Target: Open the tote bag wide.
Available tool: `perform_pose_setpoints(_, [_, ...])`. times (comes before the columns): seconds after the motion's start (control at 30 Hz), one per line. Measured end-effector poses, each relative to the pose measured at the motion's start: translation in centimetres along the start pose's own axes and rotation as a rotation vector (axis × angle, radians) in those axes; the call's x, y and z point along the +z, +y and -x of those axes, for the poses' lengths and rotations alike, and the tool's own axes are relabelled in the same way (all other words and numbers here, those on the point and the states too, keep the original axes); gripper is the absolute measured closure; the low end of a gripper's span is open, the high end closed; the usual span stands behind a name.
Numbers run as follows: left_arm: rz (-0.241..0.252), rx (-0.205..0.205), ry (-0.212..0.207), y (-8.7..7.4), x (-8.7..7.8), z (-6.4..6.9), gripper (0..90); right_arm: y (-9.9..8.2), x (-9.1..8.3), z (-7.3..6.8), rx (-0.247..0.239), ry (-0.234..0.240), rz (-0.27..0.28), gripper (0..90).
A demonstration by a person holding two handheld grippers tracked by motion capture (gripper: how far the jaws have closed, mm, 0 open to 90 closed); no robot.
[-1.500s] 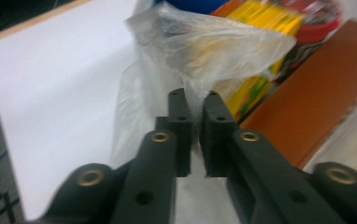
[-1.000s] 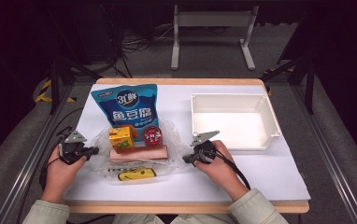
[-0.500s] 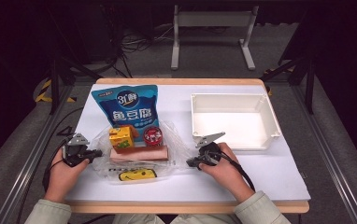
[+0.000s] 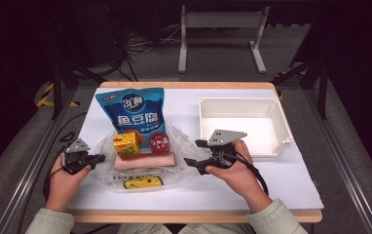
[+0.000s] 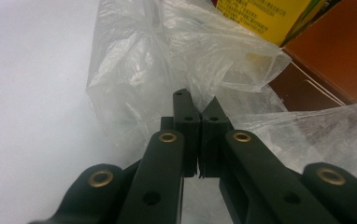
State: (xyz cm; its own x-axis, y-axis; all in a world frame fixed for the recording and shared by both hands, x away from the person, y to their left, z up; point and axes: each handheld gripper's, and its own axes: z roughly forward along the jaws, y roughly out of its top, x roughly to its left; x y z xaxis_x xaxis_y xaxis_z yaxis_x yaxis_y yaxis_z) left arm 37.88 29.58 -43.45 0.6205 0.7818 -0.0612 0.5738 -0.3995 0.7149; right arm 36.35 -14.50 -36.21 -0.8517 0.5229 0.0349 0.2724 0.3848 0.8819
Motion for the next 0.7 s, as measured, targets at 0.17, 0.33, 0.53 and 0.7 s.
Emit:
perform_pose_setpoints(0.17, [0.005,0.002,0.001,0.0,0.0,0.1,88.3,1.9,0.5,0.0,-0.042,-0.055,0.051,33.5])
perform_pose_setpoints(0.33, [0.008,0.014,-0.001,0.0,-0.1,0.0,88.3,1.7,2.2,0.7,-0.102,-0.096,-0.041,77.1])
perform_pose_setpoints(0.53, [0.004,0.026,0.000,0.0,0.2,0.0,88.3,-0.3,4.0,1.0,-0.147,-0.138,-0.139,90.0])
perform_pose_setpoints(0.7, [0.012,0.017,0.001,0.0,0.2,-0.1,88.3,-2.3,5.2,1.7,-0.096,-0.110,-0.192,90.0])
